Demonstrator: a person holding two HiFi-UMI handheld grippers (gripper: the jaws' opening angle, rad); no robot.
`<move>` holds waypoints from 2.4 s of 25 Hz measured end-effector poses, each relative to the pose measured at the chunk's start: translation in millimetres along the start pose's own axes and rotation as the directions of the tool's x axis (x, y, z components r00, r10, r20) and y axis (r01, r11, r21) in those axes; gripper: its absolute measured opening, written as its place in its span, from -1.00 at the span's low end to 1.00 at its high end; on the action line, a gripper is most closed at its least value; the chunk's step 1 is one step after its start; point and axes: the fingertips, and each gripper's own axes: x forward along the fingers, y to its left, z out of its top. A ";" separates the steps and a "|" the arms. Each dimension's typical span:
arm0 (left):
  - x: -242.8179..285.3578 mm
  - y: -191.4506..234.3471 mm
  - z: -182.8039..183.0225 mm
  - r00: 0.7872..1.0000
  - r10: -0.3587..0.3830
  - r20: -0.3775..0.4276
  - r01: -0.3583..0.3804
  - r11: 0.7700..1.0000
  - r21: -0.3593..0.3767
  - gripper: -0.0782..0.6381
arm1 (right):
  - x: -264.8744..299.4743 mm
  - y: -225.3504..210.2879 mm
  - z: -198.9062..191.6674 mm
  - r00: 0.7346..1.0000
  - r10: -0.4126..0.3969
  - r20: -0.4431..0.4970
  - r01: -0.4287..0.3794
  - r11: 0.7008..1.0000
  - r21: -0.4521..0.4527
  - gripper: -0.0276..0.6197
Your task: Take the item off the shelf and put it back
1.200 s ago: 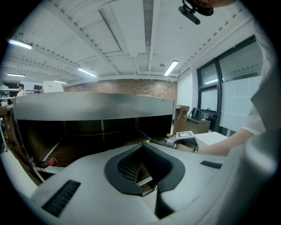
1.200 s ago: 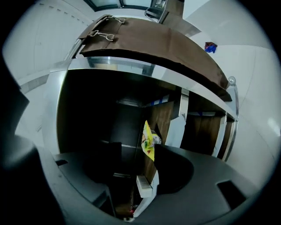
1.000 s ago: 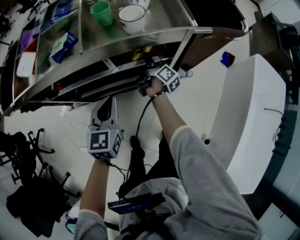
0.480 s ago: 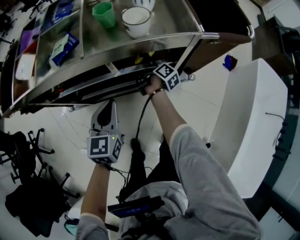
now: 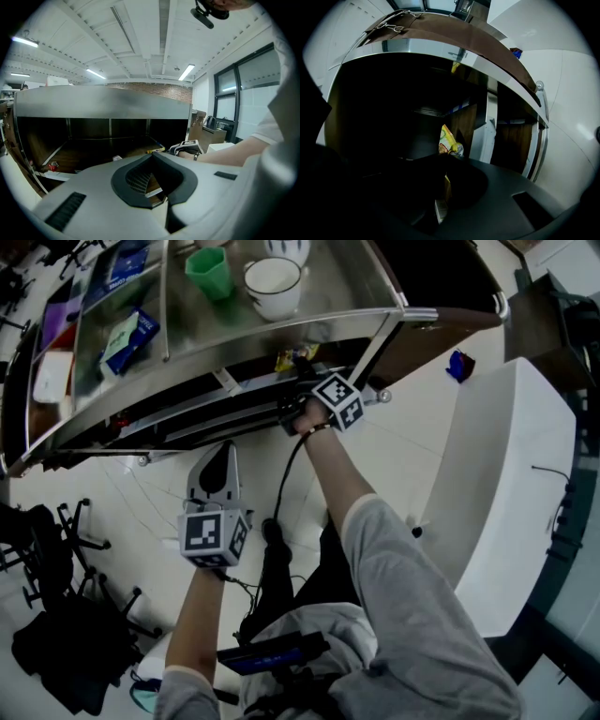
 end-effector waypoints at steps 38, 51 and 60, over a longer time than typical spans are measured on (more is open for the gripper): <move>-105.9 21.8 40.1 0.996 0.026 0.088 -0.030 0.998 0.050 -0.76 | -297.0 122.2 -39.0 0.954 0.214 -0.211 -0.234 0.970 -0.073 -0.88; -121.1 31.9 27.3 0.991 0.103 0.084 -0.108 0.993 0.053 -0.76 | -312.3 98.0 -41.0 0.957 0.186 -0.225 -0.203 0.977 -0.059 -0.88; -118.9 27.4 22.3 0.994 0.085 0.065 -0.088 0.995 0.053 -0.76 | -294.8 100.9 -45.3 0.952 0.181 -0.246 -0.205 0.976 -0.075 -0.88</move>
